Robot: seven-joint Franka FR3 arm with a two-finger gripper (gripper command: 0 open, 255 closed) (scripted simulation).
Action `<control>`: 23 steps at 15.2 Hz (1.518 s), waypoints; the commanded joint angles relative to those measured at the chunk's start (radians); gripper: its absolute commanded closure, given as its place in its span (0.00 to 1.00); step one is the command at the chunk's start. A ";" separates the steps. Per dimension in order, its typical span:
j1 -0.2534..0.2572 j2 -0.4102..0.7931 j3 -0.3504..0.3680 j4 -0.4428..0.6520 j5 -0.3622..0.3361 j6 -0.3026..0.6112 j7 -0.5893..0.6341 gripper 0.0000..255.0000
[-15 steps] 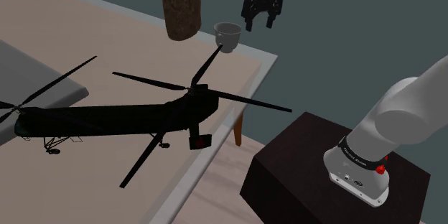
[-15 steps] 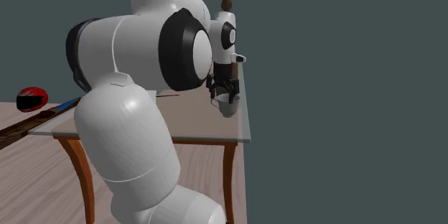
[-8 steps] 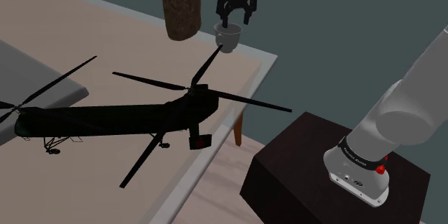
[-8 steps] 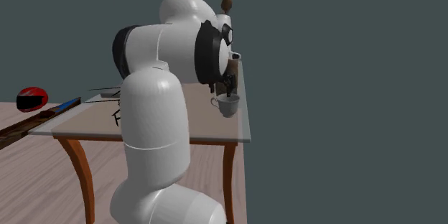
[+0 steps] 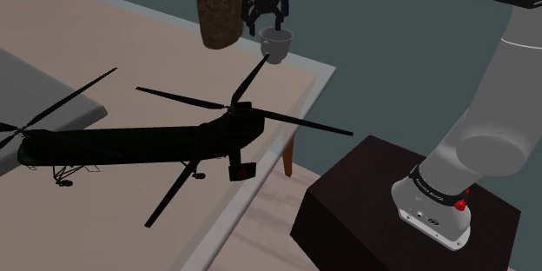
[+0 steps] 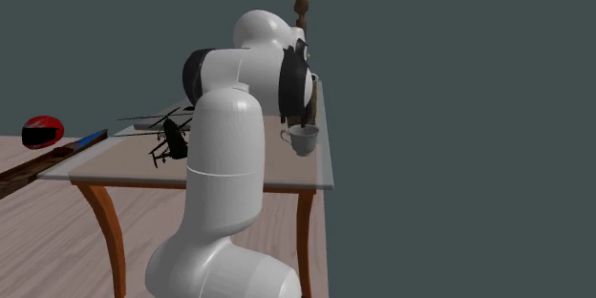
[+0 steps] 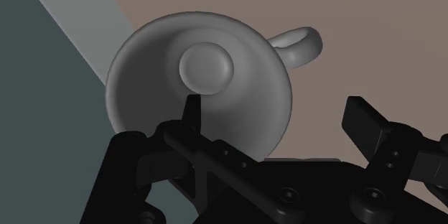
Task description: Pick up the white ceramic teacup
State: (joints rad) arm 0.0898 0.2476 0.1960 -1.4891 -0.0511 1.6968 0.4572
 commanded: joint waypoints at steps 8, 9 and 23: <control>0.000 0.005 0.000 -0.055 -0.002 0.060 0.003 1.00; 0.000 0.005 0.000 -0.055 -0.002 0.060 0.003 1.00; 0.003 0.011 0.001 0.061 -0.002 -0.050 0.001 1.00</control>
State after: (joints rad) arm 0.0927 0.2545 0.1972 -1.4491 -0.0526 1.6637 0.4595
